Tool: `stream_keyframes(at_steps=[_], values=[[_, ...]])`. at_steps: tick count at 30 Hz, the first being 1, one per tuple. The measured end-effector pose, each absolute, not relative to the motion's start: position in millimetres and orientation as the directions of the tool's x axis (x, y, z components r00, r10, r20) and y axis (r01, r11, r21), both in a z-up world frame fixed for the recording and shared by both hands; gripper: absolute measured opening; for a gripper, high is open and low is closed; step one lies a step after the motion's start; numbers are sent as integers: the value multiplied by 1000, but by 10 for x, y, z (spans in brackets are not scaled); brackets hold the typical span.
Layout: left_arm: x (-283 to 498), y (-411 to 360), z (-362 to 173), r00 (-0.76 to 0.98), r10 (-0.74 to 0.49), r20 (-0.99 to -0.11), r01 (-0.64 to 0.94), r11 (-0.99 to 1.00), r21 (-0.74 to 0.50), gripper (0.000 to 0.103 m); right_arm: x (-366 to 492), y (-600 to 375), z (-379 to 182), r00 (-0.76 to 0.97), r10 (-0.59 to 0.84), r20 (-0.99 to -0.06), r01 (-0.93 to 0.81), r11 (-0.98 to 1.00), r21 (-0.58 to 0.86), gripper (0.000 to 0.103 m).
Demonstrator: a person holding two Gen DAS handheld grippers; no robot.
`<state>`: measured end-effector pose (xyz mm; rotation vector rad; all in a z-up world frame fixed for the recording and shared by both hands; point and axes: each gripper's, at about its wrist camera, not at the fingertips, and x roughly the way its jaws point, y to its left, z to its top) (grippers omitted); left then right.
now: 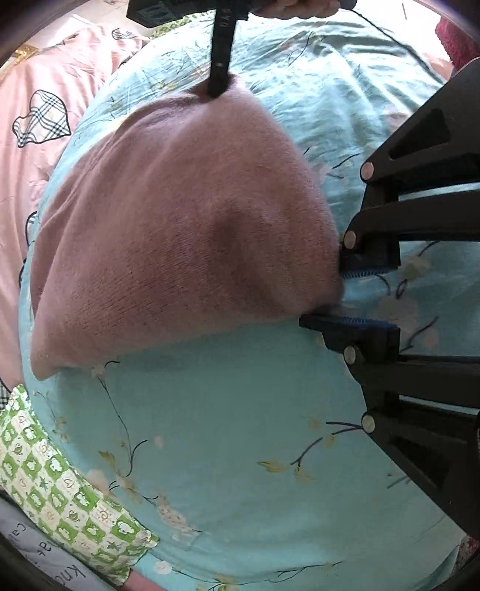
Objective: Fold small clothes
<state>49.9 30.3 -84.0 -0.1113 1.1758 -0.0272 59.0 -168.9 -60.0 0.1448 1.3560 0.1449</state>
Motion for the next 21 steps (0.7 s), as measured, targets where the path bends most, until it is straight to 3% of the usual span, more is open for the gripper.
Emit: stream_keyframes(at_steps=[4, 12, 16, 21], values=[[388, 374, -679, 362, -110, -926, 7, 993, -115, 24, 565, -1724, -381, 214, 191, -958, 8, 980, 197, 22], [550, 543, -76, 490, -260, -832, -3, 954, -300, 30, 861, -1600, 114, 359, 278, -891, 3, 954, 299, 22], [979, 569, -114, 508, -327, -797, -24, 919, -392, 30, 1277, -1335, -21, 367, 354, -860, -18, 927, 374, 22], [1166, 431, -396, 471, -358, -806, -27, 908, -419, 30, 1604, -1284, -477, 281, 315, -906, 66, 936, 346, 20]])
